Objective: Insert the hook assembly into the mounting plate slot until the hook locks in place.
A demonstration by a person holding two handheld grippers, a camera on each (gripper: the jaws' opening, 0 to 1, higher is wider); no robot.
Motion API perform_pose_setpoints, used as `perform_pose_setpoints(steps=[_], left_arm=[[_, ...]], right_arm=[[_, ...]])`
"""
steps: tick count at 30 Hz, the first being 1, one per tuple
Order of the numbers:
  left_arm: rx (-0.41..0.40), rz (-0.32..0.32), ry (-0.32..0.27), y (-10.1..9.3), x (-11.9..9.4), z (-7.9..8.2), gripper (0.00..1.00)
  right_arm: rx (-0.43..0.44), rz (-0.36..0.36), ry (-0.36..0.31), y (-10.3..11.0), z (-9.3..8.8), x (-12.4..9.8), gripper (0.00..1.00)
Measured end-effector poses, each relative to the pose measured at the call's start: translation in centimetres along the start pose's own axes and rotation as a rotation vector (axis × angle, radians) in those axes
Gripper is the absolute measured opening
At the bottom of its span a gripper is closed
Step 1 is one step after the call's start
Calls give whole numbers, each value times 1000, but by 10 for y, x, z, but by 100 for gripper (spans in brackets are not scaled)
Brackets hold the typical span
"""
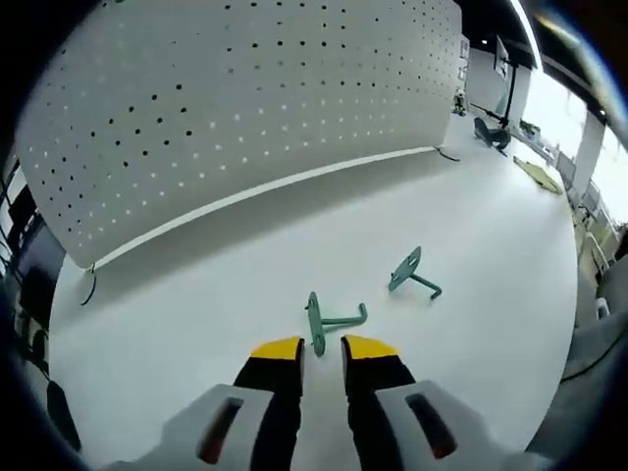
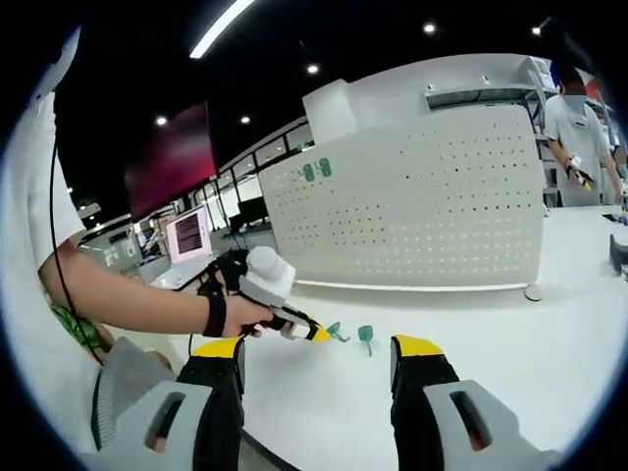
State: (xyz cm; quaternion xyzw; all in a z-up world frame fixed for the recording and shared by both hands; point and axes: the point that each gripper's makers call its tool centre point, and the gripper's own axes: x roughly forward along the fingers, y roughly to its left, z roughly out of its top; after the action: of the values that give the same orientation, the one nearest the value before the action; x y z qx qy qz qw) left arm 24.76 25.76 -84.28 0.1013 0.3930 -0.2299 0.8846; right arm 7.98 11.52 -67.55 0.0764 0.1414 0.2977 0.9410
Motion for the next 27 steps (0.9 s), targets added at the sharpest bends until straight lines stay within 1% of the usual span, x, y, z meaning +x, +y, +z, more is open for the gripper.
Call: perform_pose_setpoints(steps=[1, 3, 6, 7, 10, 12, 17, 19, 21, 22, 24, 27], left_arm=[[0, 8, -8, 2, 1, 1, 15], [-8, 2, -12, 2, 2, 2, 15], [7, 4, -3, 2, 4, 0, 14], [4, -1, 1, 1, 4, -1, 13], [5, -1, -11, 2, 5, 1, 7], [-4, -12, -11, 1, 6, 1, 7], [-12, -12, -14, 1, 6, 2, 5], [-6, -19, -3, 0, 6, 0, 4], [-4, -12, -13, 1, 4, 0, 4], [0, -6, -27, 1, 2, 1, 4], [-35, -24, -29, -1, -1, 0, 4], [-43, -22, -31, 3, -2, -2, 4]], right_arm=[[0, -2, 0, 0, 0, 0, 61], [3, -4, -4, -1, 1, 0, 61], [1, -9, -1, -2, 0, -1, 61], [3, -11, -3, -2, 0, -1, 61], [4, -15, -5, -3, 1, -1, 61], [4, -18, -2, -3, 0, -1, 61], [4, -17, 2, -3, -1, 0, 61], [4, -16, 4, -2, -1, 1, 61], [4, -15, 1, -2, 0, 1, 61], [4, -14, 2, -2, 0, 2, 61], [2, -10, 2, -1, 1, 3, 61], [-4, 2, 5, 2, 1, 4, 61]])
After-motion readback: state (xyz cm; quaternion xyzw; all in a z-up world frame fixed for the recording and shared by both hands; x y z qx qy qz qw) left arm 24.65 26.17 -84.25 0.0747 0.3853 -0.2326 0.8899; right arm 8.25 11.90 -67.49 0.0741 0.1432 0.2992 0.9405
